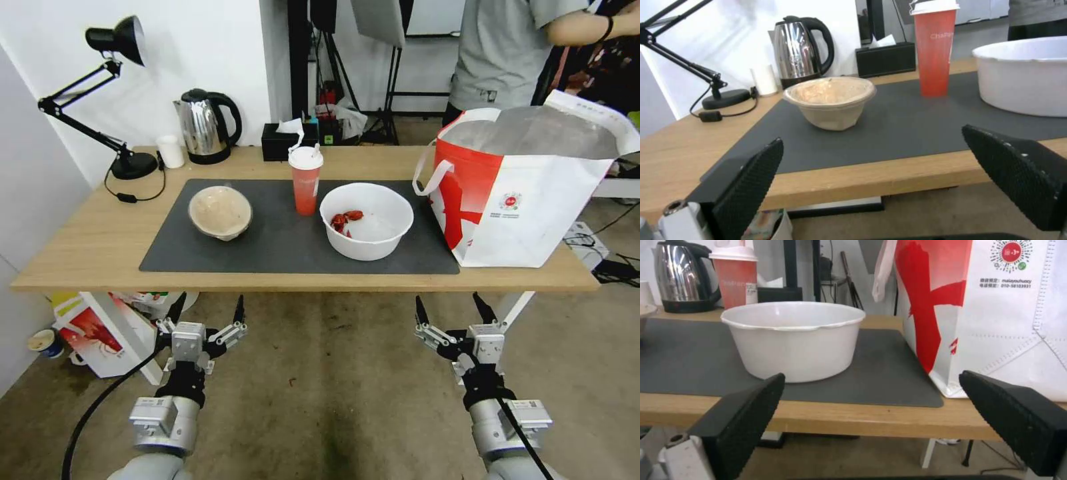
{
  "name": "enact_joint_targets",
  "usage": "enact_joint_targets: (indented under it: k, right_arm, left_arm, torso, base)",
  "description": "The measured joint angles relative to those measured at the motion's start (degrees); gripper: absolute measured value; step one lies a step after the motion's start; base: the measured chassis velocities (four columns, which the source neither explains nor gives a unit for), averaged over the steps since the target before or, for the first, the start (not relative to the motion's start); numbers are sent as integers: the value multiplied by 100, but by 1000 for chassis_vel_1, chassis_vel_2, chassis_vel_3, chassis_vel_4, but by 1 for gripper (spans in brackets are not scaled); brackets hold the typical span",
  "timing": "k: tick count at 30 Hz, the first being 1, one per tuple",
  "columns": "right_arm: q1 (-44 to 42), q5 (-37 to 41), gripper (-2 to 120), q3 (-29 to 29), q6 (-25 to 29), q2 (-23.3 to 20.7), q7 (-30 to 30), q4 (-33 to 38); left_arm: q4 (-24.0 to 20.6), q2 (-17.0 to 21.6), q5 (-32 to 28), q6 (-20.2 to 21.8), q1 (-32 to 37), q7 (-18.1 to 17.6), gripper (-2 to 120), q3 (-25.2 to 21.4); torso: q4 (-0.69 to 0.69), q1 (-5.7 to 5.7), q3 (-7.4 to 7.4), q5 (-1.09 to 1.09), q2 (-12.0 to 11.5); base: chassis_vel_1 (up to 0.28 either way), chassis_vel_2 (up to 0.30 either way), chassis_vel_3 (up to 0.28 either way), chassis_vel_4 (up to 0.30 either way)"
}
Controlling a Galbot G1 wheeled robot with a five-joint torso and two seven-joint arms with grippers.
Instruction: Pick up the trash from the table and place it into the takeout bag.
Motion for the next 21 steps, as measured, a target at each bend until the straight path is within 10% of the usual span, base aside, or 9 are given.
enact_joint_targets:
  k: [21]
  right_arm:
    - [8, -9, 100, -14, 107, -15, 14, -32]
  left_arm:
    - [0, 0, 0, 0, 0, 0, 100, 0]
  torso:
    - [0, 0, 0, 0, 0]
  base:
    - [0, 0, 0, 0]
